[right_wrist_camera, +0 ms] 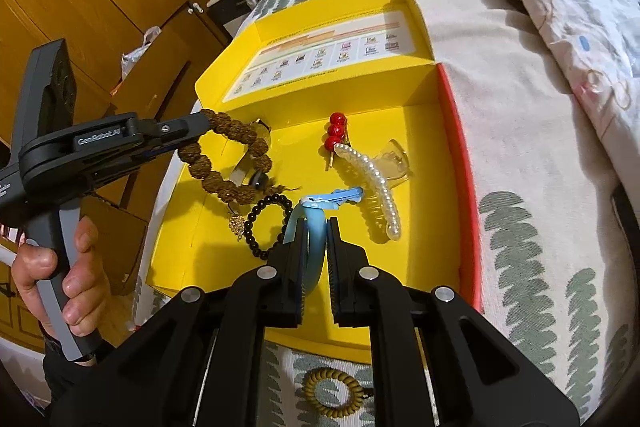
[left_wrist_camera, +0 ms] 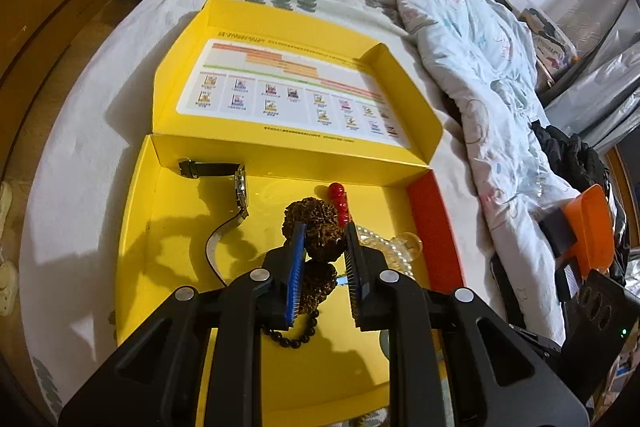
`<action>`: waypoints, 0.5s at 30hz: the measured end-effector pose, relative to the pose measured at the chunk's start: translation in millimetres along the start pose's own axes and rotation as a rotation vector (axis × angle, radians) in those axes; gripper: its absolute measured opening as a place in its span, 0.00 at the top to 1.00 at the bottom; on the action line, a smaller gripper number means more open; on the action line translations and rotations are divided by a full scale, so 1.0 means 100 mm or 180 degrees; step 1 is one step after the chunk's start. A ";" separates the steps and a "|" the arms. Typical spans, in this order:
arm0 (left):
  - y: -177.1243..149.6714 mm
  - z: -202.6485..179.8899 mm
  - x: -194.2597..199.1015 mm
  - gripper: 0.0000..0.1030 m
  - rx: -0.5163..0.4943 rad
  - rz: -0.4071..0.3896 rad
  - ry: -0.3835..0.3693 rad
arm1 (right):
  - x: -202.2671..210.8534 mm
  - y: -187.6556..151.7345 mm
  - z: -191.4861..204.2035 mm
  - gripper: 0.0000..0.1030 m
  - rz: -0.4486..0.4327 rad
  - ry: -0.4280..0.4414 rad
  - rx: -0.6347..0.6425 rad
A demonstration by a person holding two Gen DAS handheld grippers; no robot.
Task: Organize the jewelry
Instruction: 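Lift both bracelets up out of the box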
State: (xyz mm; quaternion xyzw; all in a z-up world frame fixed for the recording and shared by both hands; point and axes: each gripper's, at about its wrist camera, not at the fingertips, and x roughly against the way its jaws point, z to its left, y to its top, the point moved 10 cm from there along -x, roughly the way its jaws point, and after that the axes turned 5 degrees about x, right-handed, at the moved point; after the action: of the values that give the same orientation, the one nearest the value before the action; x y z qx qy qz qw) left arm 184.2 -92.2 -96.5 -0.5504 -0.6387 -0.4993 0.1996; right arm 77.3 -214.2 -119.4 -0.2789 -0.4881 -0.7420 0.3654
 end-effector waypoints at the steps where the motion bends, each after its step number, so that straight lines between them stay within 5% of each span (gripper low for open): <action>1: 0.00 -0.02 0.04 0.81 -0.0012 -0.0017 0.0006 | 0.04 0.00 0.00 0.90 -0.0017 -0.0007 -0.0001; 15: -0.41 -0.35 0.71 0.81 -0.0303 -0.0179 0.0063 | 0.77 -0.17 -0.30 0.90 -0.0229 -0.0217 -0.0101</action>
State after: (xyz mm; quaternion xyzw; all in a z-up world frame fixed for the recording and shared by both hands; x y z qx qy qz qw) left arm 114.6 -81.9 -41.3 -0.5362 -0.6274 -0.5399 0.1653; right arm 17.1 -258.5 -80.3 -0.2920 -0.4981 -0.7523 0.3171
